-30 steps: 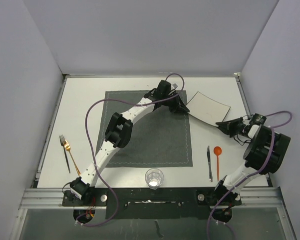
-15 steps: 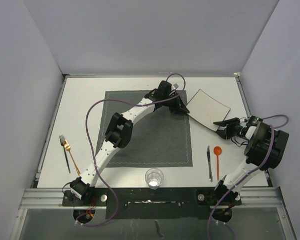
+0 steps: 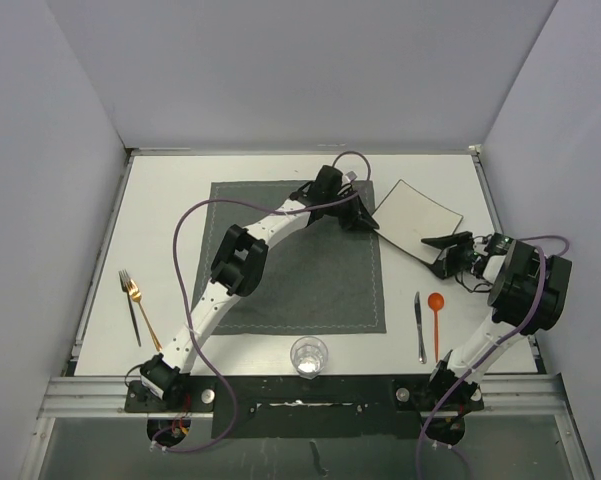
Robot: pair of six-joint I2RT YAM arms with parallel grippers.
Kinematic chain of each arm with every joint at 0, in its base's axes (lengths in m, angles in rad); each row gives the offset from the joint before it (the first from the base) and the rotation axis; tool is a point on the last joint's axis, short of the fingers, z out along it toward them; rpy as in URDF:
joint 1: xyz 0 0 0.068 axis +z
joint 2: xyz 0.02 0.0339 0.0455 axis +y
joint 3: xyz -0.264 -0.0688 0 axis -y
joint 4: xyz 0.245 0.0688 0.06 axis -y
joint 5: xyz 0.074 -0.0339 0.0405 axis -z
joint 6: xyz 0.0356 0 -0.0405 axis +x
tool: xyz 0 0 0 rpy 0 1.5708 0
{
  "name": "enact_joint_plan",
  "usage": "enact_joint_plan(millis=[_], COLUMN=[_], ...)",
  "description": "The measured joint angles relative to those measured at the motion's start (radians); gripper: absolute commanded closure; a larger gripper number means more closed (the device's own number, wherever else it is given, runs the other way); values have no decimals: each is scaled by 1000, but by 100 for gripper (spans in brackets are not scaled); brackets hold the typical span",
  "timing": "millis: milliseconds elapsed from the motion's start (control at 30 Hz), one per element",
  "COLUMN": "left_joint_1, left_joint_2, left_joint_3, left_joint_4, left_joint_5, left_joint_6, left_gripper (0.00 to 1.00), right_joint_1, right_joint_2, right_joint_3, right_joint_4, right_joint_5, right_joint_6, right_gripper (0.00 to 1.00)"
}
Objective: Set the dinner table for one person
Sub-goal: Pick up the plate at the center of the board.
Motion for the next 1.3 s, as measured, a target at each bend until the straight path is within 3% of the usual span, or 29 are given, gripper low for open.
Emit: enact_joint_plan(millis=[333, 400, 500, 567, 633, 733, 833, 900, 967, 1000, 1300], left_joint_1=[-1, -2, -2, -2, 2, 3, -1, -5, -6, -5, 9], left_joint_2=[-1, -1, -1, -1, -1, -3, -11, -23, -35, -39, -85], left_joint_3=[-24, -37, -55, -57, -63, -83, -108, -133, -151, -154, -201], left_joint_4=[77, 97, 124, 135, 142, 166, 190, 205, 211, 212, 209], left_joint_5=[25, 28, 31, 29, 26, 29, 34, 34, 32, 32, 15], left_joint_6=[-73, -92, -124, -137, -156, -180, -179, -182, -185, -188, -224], left_gripper=[100, 100, 100, 100, 100, 100, 100, 100, 100, 100, 100], right_joint_1=[14, 14, 14, 14, 11, 14, 18, 21, 22, 24, 40], right_joint_2=[3, 14, 35, 51, 53, 58, 67, 72, 81, 84, 98], right_joint_3=[-13, -13, -16, -27, -28, -27, -26, -16, -12, -12, 19], right_joint_4=[66, 89, 127, 161, 211, 226, 241, 251, 262, 263, 299], right_joint_5=[16, 15, 22, 24, 3, 14, 32, 38, 44, 48, 3], right_joint_6=[40, 48, 66, 83, 102, 117, 129, 135, 140, 139, 163], right_gripper=[46, 56, 80, 83, 79, 59, 57, 65, 96, 100, 100])
